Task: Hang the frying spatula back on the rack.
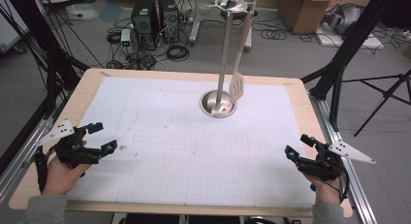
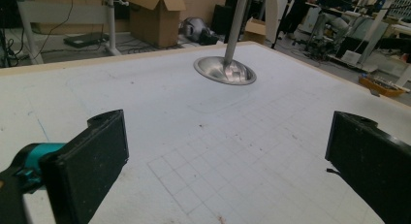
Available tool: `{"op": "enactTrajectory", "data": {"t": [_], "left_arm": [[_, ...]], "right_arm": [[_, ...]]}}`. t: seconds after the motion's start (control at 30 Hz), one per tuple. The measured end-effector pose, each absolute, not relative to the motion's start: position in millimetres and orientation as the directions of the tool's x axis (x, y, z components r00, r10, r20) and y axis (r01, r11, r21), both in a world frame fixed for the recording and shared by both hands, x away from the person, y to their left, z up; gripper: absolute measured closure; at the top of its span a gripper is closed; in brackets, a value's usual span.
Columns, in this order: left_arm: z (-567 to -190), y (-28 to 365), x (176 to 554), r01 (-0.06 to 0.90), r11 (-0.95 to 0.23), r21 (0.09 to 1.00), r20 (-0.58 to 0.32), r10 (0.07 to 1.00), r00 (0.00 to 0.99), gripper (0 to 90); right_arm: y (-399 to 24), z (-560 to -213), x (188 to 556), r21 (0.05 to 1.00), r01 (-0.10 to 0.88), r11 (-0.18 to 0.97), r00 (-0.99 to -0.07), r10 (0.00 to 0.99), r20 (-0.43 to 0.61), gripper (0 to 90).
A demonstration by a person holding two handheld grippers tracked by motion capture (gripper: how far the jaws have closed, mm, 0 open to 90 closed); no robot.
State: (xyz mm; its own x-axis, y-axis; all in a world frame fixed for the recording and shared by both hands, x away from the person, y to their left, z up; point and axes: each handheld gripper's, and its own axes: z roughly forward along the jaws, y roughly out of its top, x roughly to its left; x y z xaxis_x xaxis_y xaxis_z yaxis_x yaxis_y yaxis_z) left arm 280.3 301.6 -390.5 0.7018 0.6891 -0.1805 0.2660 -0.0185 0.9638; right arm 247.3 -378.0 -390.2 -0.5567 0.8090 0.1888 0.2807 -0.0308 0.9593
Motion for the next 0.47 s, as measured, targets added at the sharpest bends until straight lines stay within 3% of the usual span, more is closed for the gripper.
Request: {"op": "enactTrajectory", "data": {"t": [0.47], "left_arm": [[-395, 301, 278, 0.252, -0.026, 0.967, -0.174, 0.656, 0.735, 2.2]], "right_arm": [[-395, -396, 243, 0.964, 0.246, -0.099, -0.616, 0.752, 0.234, 15.5]]}}
